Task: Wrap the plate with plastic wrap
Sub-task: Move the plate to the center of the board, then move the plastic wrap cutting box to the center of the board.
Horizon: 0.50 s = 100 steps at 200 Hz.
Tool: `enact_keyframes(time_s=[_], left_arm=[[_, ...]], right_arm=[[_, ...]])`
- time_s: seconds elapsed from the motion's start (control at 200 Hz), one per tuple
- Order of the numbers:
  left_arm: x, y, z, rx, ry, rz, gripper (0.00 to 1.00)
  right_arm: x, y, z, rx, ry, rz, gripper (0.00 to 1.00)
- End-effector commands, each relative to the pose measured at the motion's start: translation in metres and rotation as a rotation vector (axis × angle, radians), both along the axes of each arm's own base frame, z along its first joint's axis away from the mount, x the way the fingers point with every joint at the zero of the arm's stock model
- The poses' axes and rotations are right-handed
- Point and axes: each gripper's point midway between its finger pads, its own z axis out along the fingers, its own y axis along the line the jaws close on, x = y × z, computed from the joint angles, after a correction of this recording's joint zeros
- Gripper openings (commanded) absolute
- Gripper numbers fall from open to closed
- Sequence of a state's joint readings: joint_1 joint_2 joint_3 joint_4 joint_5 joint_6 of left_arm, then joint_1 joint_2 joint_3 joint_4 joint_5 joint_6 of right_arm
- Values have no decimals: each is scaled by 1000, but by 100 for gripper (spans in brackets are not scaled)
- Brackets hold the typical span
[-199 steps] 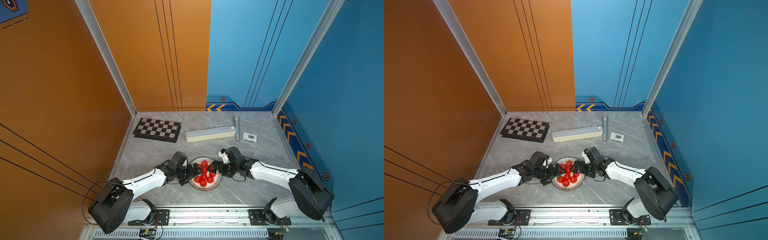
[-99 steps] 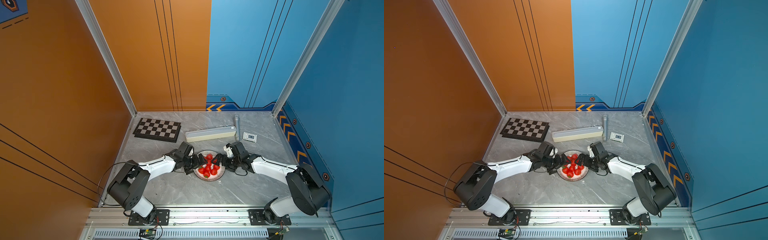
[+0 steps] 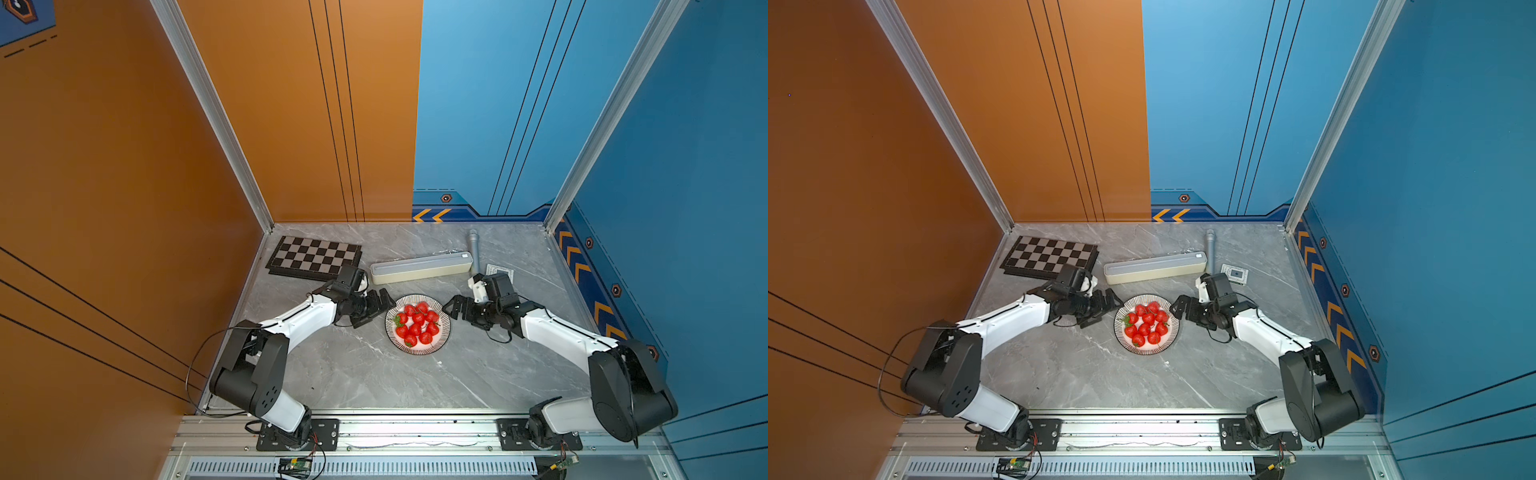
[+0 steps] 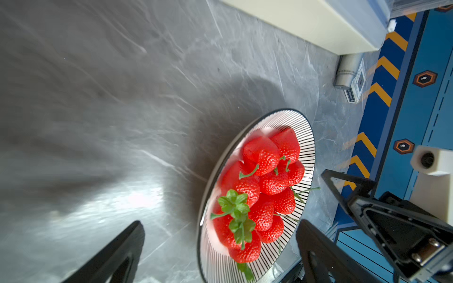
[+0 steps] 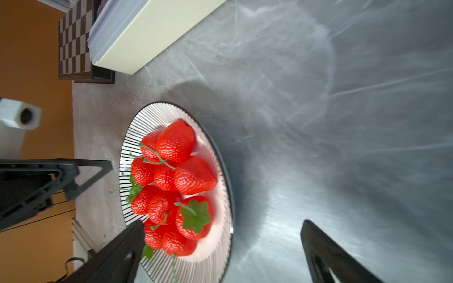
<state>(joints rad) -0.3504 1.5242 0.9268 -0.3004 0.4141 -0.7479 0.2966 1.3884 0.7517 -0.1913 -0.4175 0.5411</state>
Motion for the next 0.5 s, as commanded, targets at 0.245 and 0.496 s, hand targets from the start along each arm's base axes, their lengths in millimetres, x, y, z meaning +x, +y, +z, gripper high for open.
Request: enact_keyframes(time_s=[0.245, 0.496], left_arm=[[85, 48, 69, 96, -250, -40, 97], [135, 43, 53, 48, -202, -19, 96]], right_arm=[[97, -69, 83, -282, -355, 171, 97], [177, -59, 69, -190, -292, 137, 98]])
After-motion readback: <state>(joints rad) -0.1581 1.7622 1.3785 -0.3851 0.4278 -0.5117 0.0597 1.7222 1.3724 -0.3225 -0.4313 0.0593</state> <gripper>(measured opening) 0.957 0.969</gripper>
